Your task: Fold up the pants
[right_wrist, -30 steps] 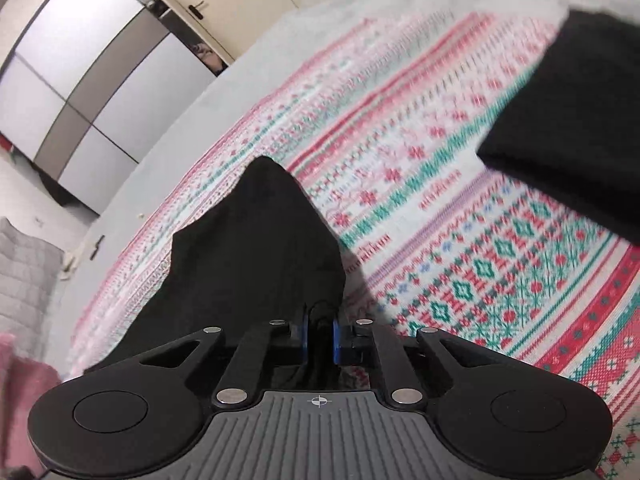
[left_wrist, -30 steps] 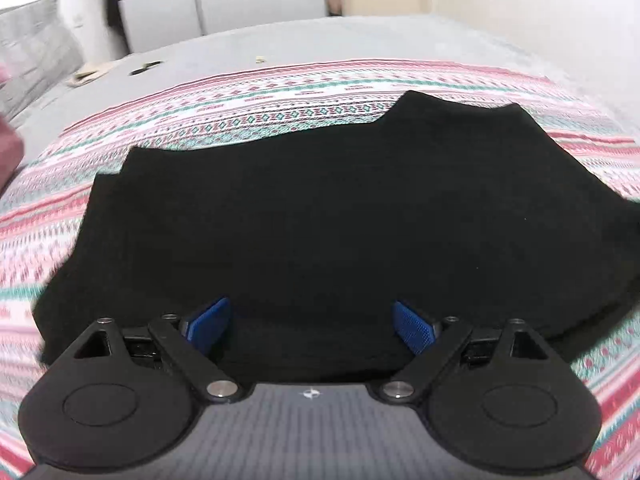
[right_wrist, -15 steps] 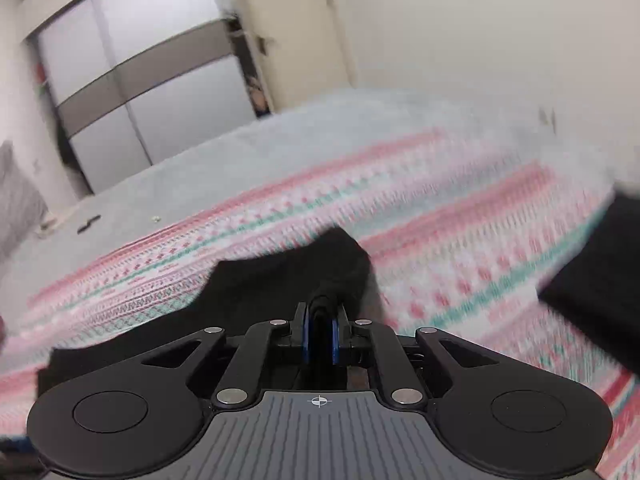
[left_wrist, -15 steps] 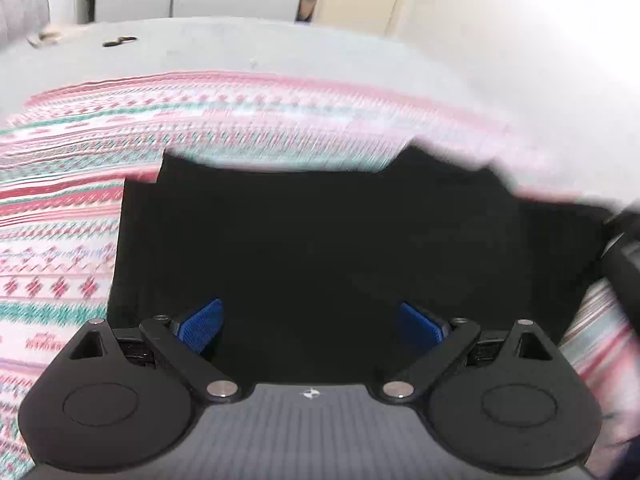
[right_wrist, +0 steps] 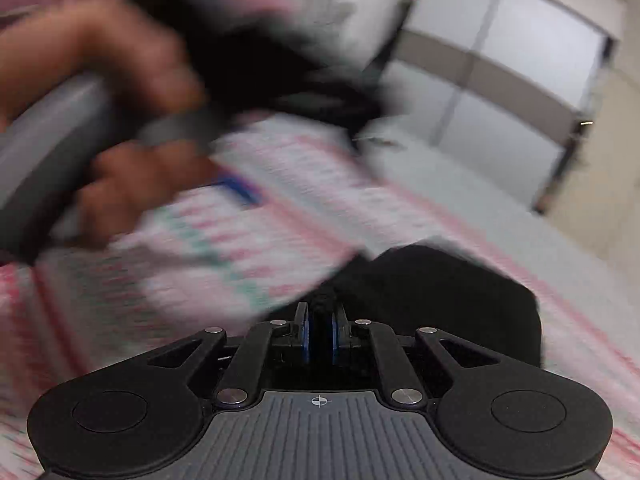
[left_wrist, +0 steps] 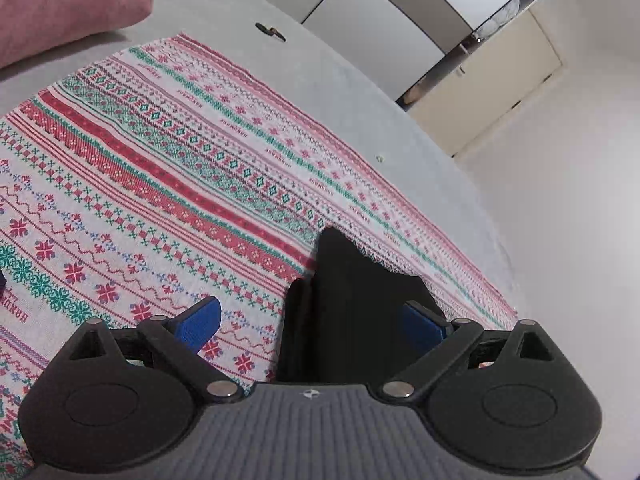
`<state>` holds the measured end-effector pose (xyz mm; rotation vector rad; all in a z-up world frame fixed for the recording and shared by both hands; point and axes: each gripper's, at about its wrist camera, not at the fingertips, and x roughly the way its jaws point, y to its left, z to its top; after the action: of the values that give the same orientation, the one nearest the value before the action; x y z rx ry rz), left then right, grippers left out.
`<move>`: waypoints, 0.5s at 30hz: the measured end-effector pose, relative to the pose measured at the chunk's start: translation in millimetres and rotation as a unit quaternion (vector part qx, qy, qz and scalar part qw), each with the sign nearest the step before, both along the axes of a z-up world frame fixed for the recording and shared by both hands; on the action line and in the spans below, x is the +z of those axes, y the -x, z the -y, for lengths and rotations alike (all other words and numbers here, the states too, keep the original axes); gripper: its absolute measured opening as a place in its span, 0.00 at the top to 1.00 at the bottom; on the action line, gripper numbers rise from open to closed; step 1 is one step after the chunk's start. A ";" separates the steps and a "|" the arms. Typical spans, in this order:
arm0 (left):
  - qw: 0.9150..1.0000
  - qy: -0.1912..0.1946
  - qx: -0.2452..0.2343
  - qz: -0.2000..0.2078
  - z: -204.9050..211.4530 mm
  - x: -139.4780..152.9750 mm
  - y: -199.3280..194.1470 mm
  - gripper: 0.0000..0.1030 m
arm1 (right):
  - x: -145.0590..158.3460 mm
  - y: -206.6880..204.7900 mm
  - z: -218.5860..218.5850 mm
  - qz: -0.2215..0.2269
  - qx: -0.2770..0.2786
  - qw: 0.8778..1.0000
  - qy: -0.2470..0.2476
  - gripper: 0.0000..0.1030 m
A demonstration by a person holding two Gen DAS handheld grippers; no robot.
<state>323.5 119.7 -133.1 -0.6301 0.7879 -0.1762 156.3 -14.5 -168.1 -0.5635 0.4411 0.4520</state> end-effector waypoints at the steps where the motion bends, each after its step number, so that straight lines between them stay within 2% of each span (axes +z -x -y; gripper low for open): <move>1: 1.000 -0.001 -0.004 -0.002 2.0 0.0 0.7 0.00 | -6.2 6.8 -7.8 0.006 0.004 1.000 0.008 0.90; 3: 1.000 -0.008 -0.012 -0.006 5.5 0.9 3.8 0.00 | -11.9 12.1 -14.1 0.023 0.000 0.999 0.022 0.90; 6: 0.999 -0.021 -0.021 -0.012 12.8 -1.4 4.2 0.00 | -4.3 10.6 1.1 0.009 -0.018 1.000 -0.014 0.90; 10: 0.999 -0.031 -0.033 -0.021 18.8 -8.1 -1.3 0.00 | 12.7 28.4 11.0 0.028 -0.024 0.999 -0.039 0.90; 15: 0.997 -0.050 -0.041 -0.030 27.2 -14.0 -4.9 0.00 | 0.6 31.1 8.8 -0.001 -0.010 1.000 -0.029 0.90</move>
<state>328.5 92.5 -147.1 -0.5120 0.8757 -0.1918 125.2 -23.3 -167.5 -0.5026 0.4339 0.4449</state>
